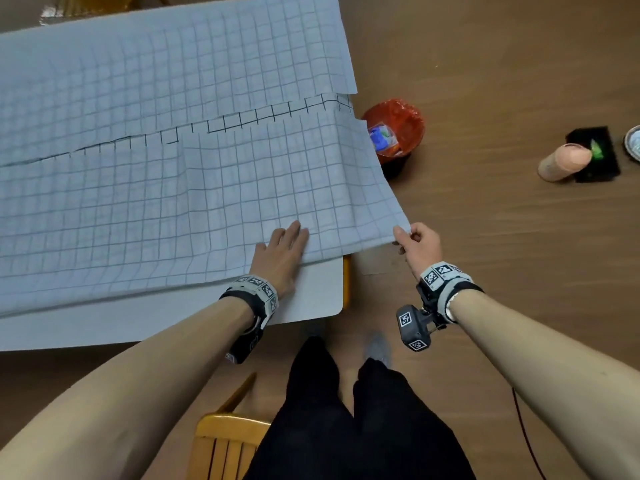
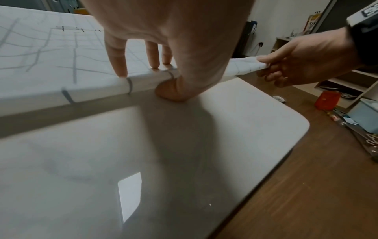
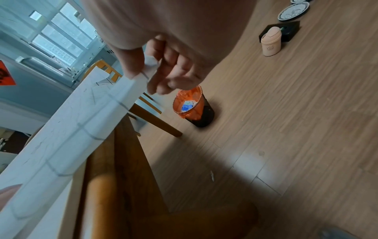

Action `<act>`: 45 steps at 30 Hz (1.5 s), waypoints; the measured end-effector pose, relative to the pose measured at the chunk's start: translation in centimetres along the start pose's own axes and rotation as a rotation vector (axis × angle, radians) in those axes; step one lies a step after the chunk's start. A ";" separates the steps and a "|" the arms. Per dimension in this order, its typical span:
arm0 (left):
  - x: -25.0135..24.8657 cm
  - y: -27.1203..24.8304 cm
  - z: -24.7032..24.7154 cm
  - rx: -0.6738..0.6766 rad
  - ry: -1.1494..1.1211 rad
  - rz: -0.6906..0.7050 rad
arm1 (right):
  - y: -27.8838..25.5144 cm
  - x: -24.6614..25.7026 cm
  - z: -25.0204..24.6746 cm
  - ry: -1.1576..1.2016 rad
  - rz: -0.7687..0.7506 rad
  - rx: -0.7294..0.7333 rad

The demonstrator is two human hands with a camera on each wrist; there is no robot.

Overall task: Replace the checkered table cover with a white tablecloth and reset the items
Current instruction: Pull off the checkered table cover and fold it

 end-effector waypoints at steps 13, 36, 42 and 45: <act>-2.5 -0.1 1.0 0.012 -0.145 0.066 | -2.4 0.9 -4.6 0.154 0.048 -0.161; -13.7 -5.1 5.2 -0.010 -0.168 0.277 | -5.2 -13.7 -11.5 -0.179 0.417 -0.192; -4.2 -7.4 2.2 -0.130 -0.299 0.171 | -4.5 -5.7 -5.2 -0.336 0.292 -0.163; 3.4 -9.5 1.8 -0.125 -0.371 0.050 | -5.2 0.2 0.7 -0.390 0.178 -0.122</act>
Point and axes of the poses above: each hand's wrist, its own y-axis towards the middle knuckle, its own z-axis out of the palm, x = y × z, the point moved 8 cm from there along y, towards the middle knuckle, and after that the axes turned 10 degrees about z, right-handed, at the moved point
